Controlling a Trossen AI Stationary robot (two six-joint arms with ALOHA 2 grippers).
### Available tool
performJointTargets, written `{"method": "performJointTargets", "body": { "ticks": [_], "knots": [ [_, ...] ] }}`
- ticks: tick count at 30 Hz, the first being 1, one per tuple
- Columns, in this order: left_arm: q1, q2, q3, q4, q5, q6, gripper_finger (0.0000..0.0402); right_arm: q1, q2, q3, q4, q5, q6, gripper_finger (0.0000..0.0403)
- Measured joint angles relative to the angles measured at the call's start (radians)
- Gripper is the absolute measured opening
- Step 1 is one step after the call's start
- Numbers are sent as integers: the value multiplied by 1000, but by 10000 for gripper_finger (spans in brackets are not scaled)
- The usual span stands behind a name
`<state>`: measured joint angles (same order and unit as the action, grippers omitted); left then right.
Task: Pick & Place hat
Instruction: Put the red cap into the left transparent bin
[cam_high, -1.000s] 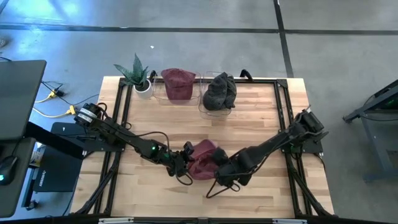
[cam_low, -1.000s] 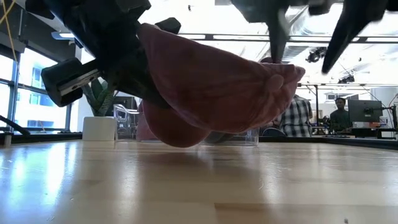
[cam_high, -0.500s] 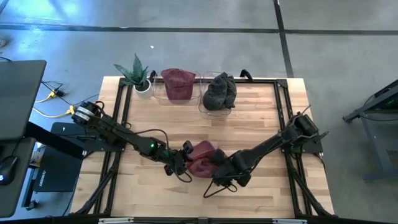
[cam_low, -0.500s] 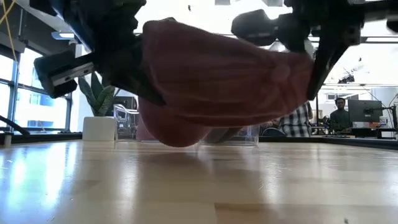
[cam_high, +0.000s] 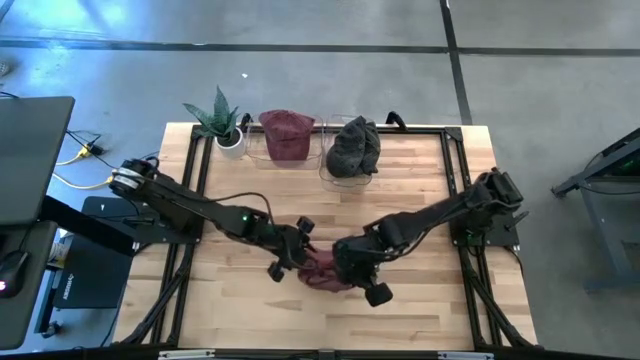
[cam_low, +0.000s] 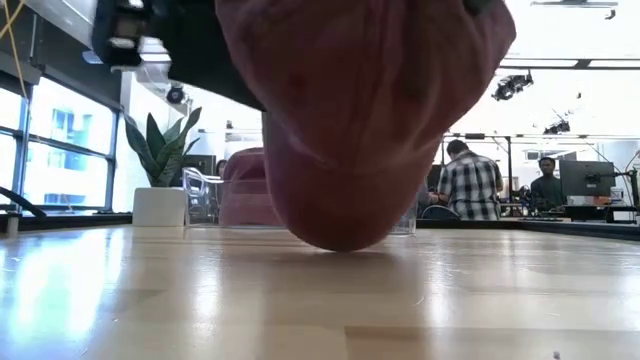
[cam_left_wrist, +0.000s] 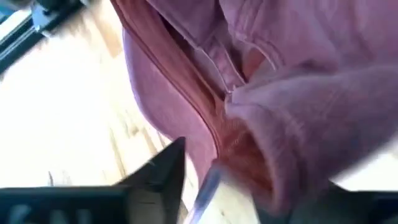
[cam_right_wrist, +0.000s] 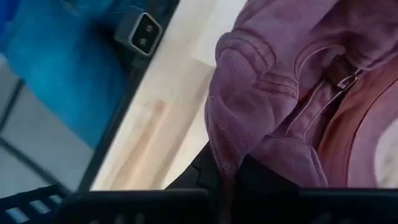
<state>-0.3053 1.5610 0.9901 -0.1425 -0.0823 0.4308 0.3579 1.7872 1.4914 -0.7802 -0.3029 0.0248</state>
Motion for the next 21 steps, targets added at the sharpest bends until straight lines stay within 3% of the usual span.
{"method": "performJointTargets", "body": {
  "ticks": [5,8,10,15,21],
  "knots": [
    [0,-52,115,-342,-20,-73,212,-11,0,0,12,-48,4,5],
    [-2,-78,165,-544,-51,-123,223,-11,0,0,41,-48,0,3],
    [-2,-93,182,-580,-35,-152,220,-11,0,0,72,-49,1,6],
    [-5,-140,162,-505,138,-175,187,-11,-2,0,101,-52,0,3],
    [-47,-157,131,-191,279,-232,135,-14,-18,-1,130,-53,5,3]
  ]
}}
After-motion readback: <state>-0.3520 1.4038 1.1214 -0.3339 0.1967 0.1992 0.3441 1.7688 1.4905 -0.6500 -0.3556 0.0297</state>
